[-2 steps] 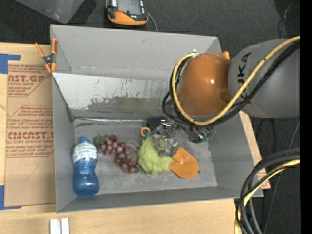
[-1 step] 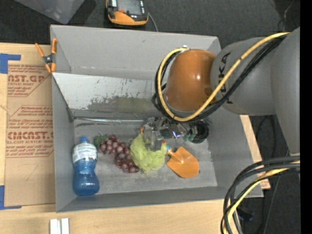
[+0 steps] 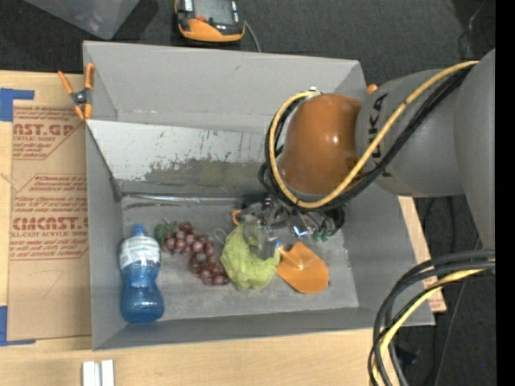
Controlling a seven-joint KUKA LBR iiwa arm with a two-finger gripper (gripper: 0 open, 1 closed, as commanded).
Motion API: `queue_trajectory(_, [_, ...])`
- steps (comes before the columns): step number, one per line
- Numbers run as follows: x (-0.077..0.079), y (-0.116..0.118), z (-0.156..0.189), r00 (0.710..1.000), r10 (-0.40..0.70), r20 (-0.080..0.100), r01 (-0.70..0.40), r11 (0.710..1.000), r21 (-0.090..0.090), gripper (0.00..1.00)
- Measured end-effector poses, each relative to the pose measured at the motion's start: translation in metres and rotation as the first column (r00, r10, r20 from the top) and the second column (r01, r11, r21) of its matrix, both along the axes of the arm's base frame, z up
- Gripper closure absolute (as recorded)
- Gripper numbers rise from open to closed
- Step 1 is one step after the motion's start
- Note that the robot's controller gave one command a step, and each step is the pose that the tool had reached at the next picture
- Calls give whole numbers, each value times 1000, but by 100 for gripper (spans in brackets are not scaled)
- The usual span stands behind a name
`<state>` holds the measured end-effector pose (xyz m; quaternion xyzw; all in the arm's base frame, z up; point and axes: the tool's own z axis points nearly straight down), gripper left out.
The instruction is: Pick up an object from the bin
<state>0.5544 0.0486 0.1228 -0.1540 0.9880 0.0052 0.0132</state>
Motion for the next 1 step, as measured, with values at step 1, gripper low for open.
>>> queue_trajectory(1, [0,13,94,1000,16,0,-16,1000,1,100])
